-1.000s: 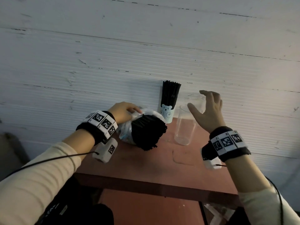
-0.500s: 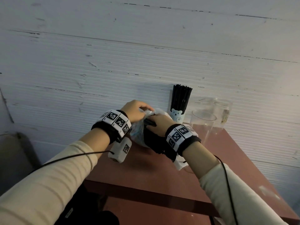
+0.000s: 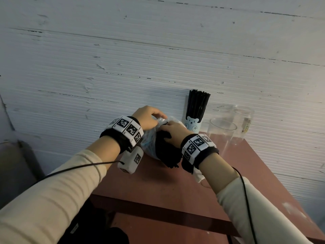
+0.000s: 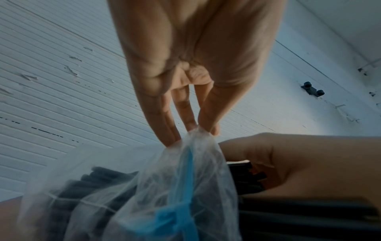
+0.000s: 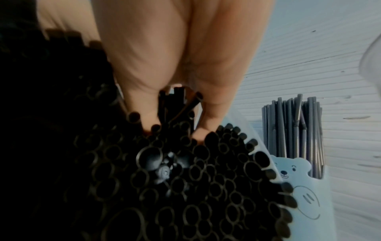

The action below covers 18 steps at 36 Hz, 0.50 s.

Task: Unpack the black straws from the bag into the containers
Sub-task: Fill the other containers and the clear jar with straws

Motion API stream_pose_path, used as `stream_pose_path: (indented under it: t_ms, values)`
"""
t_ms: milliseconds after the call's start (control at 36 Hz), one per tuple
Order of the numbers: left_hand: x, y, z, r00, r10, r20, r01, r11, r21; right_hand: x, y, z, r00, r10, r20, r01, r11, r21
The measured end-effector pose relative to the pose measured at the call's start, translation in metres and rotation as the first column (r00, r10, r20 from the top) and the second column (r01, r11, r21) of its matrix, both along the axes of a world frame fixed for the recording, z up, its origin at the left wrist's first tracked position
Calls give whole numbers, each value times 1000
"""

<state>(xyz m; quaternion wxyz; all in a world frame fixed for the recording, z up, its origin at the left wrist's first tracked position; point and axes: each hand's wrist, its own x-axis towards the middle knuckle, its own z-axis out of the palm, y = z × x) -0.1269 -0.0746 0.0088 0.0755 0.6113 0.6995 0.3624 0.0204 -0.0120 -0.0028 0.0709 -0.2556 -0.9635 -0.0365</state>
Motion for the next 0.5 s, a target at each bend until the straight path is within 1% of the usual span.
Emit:
stream_pose_path:
  t_ms: [56, 83, 194, 333, 500]
  values:
    - [1, 0, 0, 1000, 14, -2, -14, 1000, 0, -1, 0, 1, 1000, 6, 29, -5, 1000, -9]
    - [1, 0, 0, 1000, 22, 1, -22, 1000, 4, 0, 2, 1, 1000, 15, 18, -14, 1000, -19]
    - [-1, -1, 0, 999, 45, 13, -45, 999, 11, 6, 4, 1, 995, 34, -89, -40, 997, -69]
    - [-3, 1, -2, 998, 51, 19, -51, 999, -4, 14, 6, -1, 972, 89, -215, -106, 992, -66]
    - [0, -1, -3, 1000, 29, 0, -29, 1000, -12, 27, 8, 1, 952, 56, -300, -84, 993, -80]
